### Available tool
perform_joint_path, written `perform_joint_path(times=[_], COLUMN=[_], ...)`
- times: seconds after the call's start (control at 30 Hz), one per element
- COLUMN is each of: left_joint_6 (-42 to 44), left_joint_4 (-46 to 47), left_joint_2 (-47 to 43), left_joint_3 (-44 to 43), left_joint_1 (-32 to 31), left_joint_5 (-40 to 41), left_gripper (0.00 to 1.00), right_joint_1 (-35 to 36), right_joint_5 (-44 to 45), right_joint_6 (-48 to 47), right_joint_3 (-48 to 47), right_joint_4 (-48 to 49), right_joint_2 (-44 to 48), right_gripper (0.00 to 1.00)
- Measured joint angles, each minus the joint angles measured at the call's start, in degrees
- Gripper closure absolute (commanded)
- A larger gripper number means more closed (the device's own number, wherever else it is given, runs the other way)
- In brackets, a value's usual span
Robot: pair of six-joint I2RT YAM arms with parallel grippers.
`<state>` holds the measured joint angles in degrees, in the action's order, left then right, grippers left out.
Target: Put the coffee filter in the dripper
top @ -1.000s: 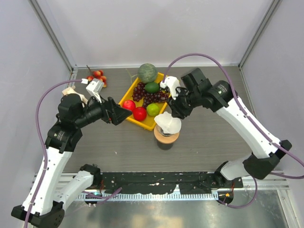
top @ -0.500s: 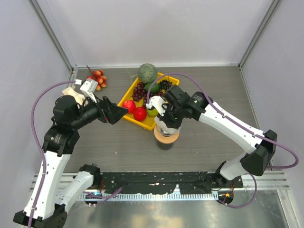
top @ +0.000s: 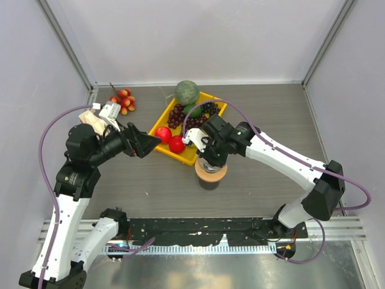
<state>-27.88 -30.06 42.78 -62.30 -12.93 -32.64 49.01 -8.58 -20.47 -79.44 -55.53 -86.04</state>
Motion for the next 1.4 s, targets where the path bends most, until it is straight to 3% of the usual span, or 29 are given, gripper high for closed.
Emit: perform_joint_path(times=[0.13, 0.3, 0.43, 0.6, 0.9, 1.07, 1.4], left_joint_6=[-0.3, -0.5, -0.5, -0.6, -0.7, -0.7, -0.7], left_joint_4=[0.6, 0.7, 1.0, 1.2, 1.6, 2.2, 2.2], left_joint_2=[-0.3, -0.3, -0.3, -0.3, -0.3, -0.2, -0.3], left_joint_3=[0.7, 1.5, 1.5, 1.6, 1.8, 2.2, 2.3], left_joint_1=[0.0, 0.2, 0.2, 0.2, 0.2, 0.2, 0.3], left_joint_5=[0.0, -0.1, -0.4, -0.5, -1.0, -1.2, -1.4], left_gripper=[0.14, 0.14, 0.14, 0.14, 0.16, 0.16, 0.16], right_joint_1=[0.0, 0.0, 0.1, 0.1, 0.3, 0.5, 0.5], right_joint_5=[0.0, -0.2, -0.5, -0.5, 0.1, 1.0, 2.0], right_joint_6=[0.0, -0.2, -0.2, -0.4, -0.2, -0.3, -0.4], right_joint_3=[1.0, 1.4, 1.5, 1.5, 0.3, 0.6, 3.4], right_joint_4=[0.8, 1.4, 1.5, 1.5, 1.0, 1.4, 4.3], right_joint_2=[0.0, -0.1, -0.1, -0.1, -0.1, -0.1, -0.5], right_gripper=[0.84, 0.63, 0.61, 0.79, 0.81, 0.90, 0.94])
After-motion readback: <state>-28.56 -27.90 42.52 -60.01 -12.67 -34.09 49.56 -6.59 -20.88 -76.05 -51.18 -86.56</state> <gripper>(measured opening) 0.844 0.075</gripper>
